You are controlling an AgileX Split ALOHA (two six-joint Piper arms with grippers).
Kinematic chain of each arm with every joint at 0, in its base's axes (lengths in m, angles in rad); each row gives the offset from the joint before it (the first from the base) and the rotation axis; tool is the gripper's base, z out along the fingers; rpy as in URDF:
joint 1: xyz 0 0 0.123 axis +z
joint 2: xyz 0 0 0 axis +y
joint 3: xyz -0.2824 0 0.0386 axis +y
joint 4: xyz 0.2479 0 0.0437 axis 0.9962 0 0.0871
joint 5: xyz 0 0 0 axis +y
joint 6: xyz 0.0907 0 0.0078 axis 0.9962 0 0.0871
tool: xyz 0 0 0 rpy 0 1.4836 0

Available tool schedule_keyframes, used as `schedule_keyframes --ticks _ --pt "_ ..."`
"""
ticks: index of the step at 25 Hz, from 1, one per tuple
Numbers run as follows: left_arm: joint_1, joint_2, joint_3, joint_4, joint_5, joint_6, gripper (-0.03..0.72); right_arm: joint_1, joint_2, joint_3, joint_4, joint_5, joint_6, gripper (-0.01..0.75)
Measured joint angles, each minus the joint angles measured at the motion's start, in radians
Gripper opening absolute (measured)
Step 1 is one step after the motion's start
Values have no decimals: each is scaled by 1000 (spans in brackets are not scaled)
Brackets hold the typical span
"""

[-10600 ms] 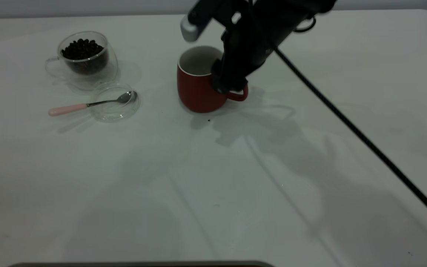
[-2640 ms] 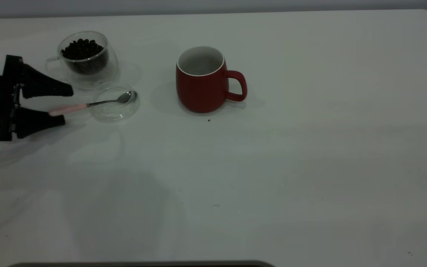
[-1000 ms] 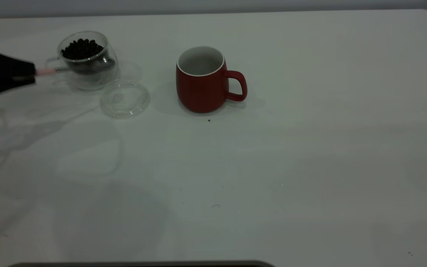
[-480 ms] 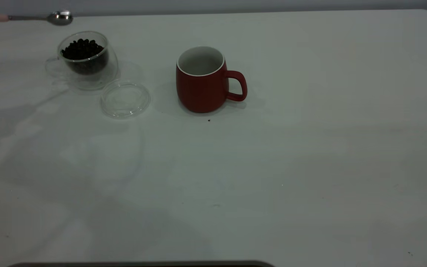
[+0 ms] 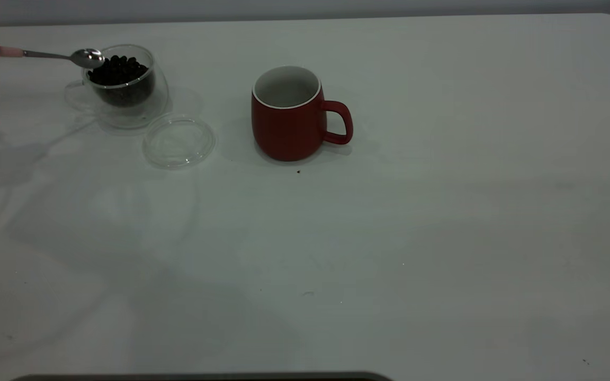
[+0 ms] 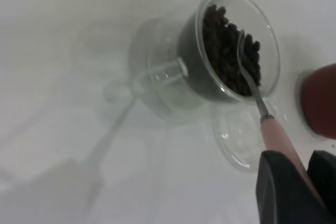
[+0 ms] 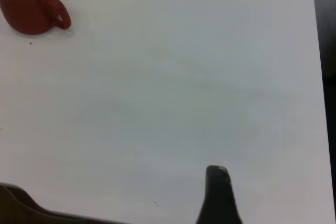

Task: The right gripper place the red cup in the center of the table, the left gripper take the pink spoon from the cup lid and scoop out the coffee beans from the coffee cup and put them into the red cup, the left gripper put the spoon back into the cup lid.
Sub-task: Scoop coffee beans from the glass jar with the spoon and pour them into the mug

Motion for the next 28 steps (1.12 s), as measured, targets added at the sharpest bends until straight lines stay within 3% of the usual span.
schedule_keyframes --ticks 8,28 --pt "-52 117 -104 -1 13 -19 124 0 0 0 0 0 0 590" --pt "-54 155 -117 16 89 -215 124 0 0 0 0 0 0 590"
